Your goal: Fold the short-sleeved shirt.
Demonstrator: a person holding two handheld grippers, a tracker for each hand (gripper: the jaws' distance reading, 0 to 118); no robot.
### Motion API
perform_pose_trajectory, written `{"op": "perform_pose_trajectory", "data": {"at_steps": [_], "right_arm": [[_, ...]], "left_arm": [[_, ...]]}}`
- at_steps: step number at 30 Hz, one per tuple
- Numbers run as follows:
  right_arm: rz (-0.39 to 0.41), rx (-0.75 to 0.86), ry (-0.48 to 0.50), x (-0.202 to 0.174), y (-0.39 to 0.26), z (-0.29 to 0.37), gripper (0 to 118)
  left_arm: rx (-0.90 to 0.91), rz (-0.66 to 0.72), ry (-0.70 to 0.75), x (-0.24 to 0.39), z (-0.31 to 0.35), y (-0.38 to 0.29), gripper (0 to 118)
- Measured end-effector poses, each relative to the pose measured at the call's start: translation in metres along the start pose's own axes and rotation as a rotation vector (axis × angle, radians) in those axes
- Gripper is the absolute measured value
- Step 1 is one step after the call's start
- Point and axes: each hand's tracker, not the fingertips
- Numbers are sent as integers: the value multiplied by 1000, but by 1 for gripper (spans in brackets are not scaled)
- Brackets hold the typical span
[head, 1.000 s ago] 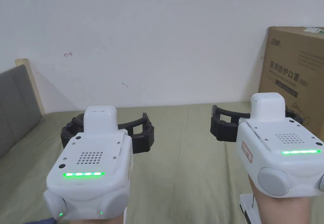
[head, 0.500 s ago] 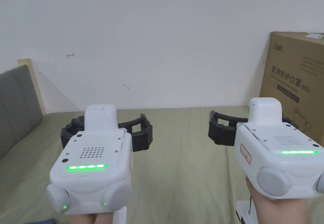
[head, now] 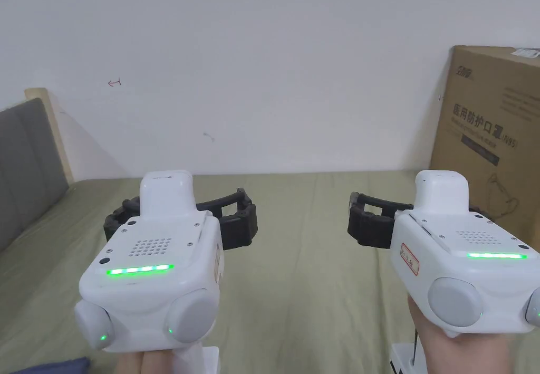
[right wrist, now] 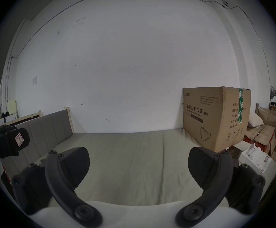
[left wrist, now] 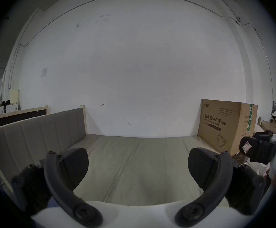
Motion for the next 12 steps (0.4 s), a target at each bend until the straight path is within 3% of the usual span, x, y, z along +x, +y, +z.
{"op": "perform_pose_trajectory", "data": {"at_steps": [6,12], "right_arm": [[11,-8,-2,1,-4,1,117],[-3,-17,0,1,-8,-2,117]], "left_arm": [[-30,28,64,1,-6,-2,118],[-34,49,24,5,-4,-12,118]]}}
